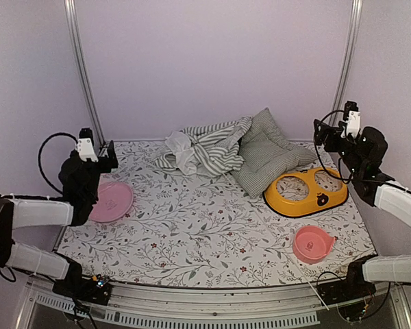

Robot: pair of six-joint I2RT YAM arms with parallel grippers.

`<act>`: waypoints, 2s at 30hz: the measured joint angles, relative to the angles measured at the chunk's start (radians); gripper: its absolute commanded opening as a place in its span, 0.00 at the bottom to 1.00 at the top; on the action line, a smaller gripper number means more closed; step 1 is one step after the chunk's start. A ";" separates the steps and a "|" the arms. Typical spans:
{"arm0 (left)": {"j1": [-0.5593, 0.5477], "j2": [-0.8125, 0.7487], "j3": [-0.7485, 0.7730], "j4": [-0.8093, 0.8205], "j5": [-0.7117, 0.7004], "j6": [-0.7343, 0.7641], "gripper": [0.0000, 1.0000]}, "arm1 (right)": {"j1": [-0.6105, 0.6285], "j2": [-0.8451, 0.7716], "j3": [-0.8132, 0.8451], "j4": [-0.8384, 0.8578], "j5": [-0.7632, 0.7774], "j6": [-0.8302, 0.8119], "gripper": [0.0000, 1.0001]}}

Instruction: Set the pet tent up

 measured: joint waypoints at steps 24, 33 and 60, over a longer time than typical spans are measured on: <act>-0.058 -0.033 0.550 -1.089 0.523 -0.489 0.97 | 0.174 -0.073 0.208 -0.602 -0.138 0.263 0.99; -0.082 0.116 0.547 -1.007 0.717 -0.641 0.88 | 0.393 0.083 0.345 -0.802 -0.199 0.226 0.94; -0.307 0.798 0.839 -0.659 0.856 -0.814 0.67 | 0.734 0.025 0.339 -1.381 -0.249 0.391 0.76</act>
